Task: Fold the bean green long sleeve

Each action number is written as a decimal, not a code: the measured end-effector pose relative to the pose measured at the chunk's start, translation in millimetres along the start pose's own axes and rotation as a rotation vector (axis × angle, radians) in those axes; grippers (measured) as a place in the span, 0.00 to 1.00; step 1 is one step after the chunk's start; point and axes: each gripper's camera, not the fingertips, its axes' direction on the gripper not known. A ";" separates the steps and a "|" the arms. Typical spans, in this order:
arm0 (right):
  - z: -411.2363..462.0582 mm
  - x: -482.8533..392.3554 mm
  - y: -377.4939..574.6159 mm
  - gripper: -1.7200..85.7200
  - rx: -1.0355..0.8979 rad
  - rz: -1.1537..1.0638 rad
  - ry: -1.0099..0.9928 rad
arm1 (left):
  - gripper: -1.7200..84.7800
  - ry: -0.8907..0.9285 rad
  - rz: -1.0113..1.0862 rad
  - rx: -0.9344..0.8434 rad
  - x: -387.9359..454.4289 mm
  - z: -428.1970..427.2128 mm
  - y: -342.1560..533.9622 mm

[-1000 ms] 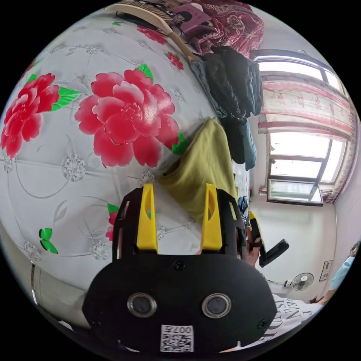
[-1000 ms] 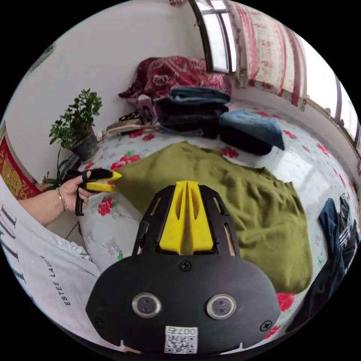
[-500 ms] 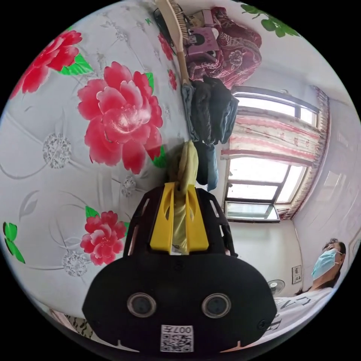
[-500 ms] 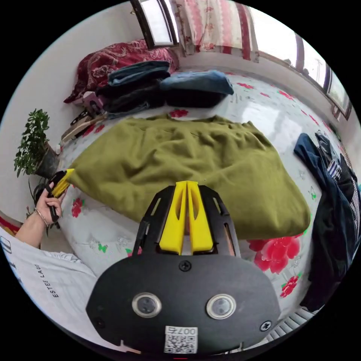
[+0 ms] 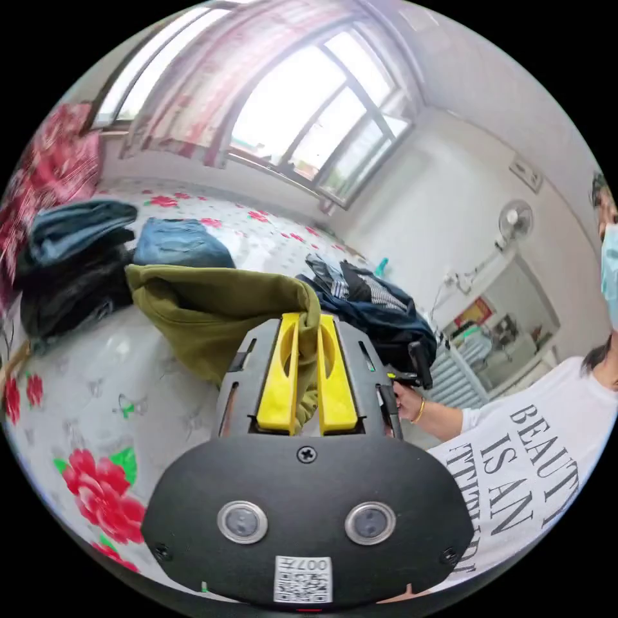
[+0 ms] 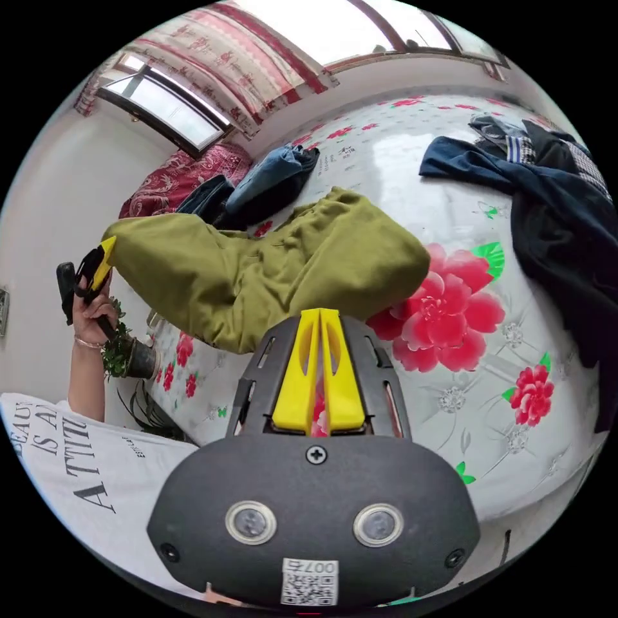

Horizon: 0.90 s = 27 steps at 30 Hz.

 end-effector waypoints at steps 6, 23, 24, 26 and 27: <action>-51.3 85.9 49.5 0.03 0.143 0.274 -0.057 | 0.12 0.105 0.286 -0.398 122.6 246.9 -15.1; -64.7 197.8 -25.6 0.21 0.136 0.397 -0.326 | 0.17 -0.048 -0.392 -0.229 -99.9 134.0 105.1; -63.9 202.5 -36.6 0.22 0.117 0.394 -0.336 | 0.19 -0.016 -0.450 -0.233 -117.9 139.6 111.8; -61.6 204.4 -50.9 0.23 0.083 0.377 -0.339 | 0.21 0.043 -0.505 -0.263 -137.2 158.4 118.6; -57.8 203.5 -60.2 0.24 0.043 0.362 -0.337 | 0.23 0.079 -0.519 -0.296 -145.2 175.7 120.7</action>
